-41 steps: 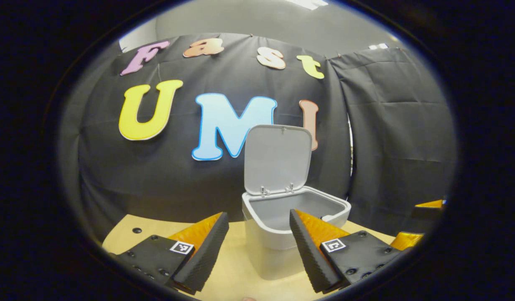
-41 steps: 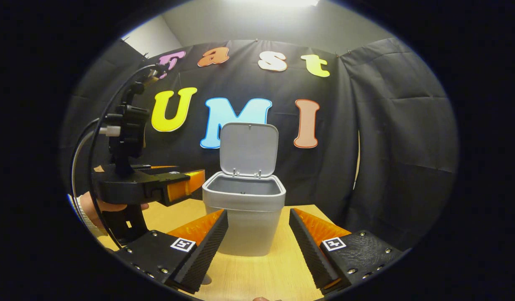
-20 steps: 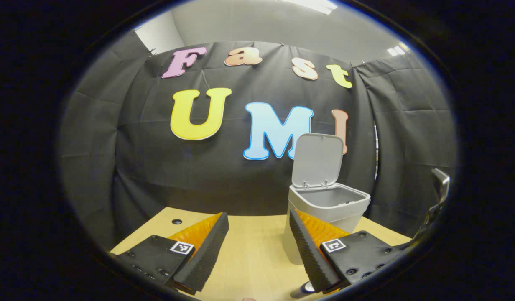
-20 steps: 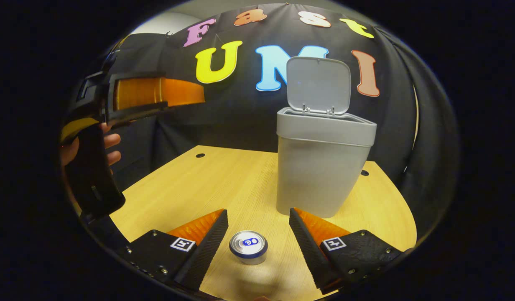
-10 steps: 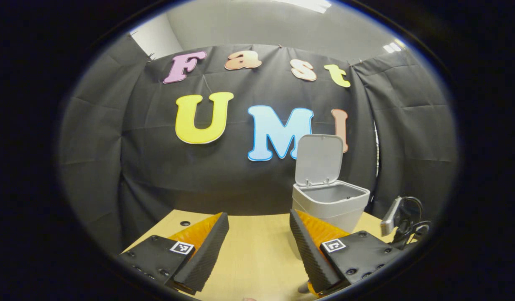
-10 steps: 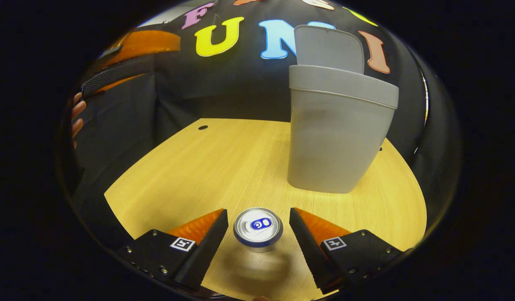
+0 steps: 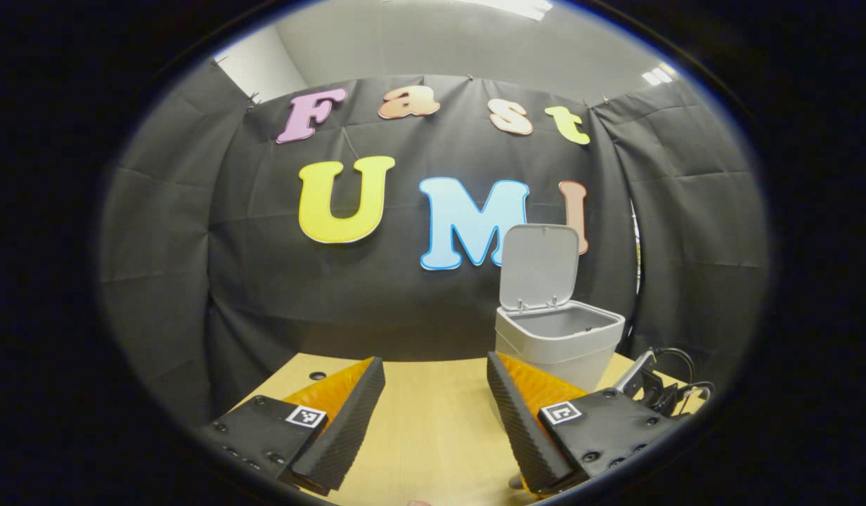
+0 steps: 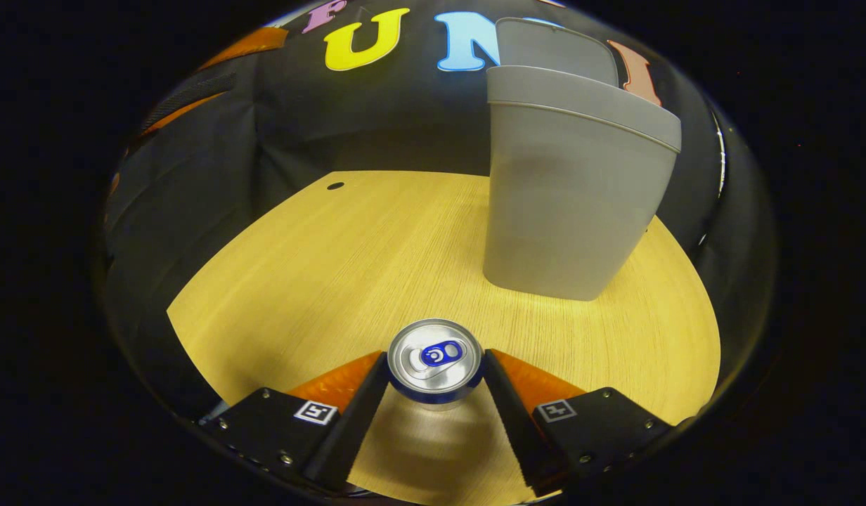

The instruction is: Press the lid of the desktop garbage bin to open it, pick up the crumpled paper on the desktop and throw it into the bin, then pick up the pop can on the desktop and drop it into the bin, and finally close the garbage bin lid.

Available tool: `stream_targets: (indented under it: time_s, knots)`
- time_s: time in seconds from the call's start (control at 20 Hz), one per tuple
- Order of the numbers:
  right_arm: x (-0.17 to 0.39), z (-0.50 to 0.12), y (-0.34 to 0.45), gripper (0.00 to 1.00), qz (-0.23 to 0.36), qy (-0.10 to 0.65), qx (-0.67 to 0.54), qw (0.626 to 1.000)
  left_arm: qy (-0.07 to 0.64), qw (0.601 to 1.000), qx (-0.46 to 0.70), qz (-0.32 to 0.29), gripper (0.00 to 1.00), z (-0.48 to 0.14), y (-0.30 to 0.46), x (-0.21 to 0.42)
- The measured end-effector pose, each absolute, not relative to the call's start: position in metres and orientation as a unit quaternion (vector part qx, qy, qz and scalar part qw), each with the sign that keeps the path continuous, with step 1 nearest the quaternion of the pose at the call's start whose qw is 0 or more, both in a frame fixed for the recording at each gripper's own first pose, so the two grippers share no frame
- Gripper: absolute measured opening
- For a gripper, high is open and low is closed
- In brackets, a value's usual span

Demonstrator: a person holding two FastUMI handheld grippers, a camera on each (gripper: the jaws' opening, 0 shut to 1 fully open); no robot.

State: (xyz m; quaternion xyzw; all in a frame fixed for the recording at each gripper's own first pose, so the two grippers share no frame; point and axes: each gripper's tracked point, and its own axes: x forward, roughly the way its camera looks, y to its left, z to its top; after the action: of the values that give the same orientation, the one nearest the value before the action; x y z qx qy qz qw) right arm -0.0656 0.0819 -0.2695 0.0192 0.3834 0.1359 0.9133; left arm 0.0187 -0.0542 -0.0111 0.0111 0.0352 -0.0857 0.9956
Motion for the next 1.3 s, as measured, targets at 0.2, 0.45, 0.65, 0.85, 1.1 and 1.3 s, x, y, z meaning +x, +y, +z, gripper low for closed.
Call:
stream_targets:
  time_s: [0.2,0.45,0.65,0.85,1.1,1.3]
  knots:
    - [-0.068,-0.267,0.080,0.85,0.134,0.382,0.017,0.914,0.035,0.996,0.006,-0.084,0.96,-0.010,-0.055,0.019]
    - [-0.069,-0.243,0.075,0.85,0.138,0.356,0.018,0.924,0.034,0.996,0.004,-0.085,0.96,-0.011,-0.059,0.021]
    - [-0.065,-0.207,0.070,0.85,0.136,0.322,0.024,0.937,0.032,0.996,0.004,-0.085,0.96,-0.012,-0.058,0.021]
    - [-0.052,-0.163,0.061,0.85,0.130,0.276,0.029,0.952,0.029,0.996,0.004,-0.086,0.96,-0.010,-0.058,0.022]
    - [-0.034,-0.114,0.049,0.85,0.116,0.218,0.024,0.969,0.029,0.996,0.002,-0.087,0.95,-0.011,-0.057,0.024]
    - [-0.021,-0.077,0.041,0.85,0.103,0.159,0.015,0.982,0.028,0.996,0.001,-0.086,0.96,-0.011,-0.055,0.027]
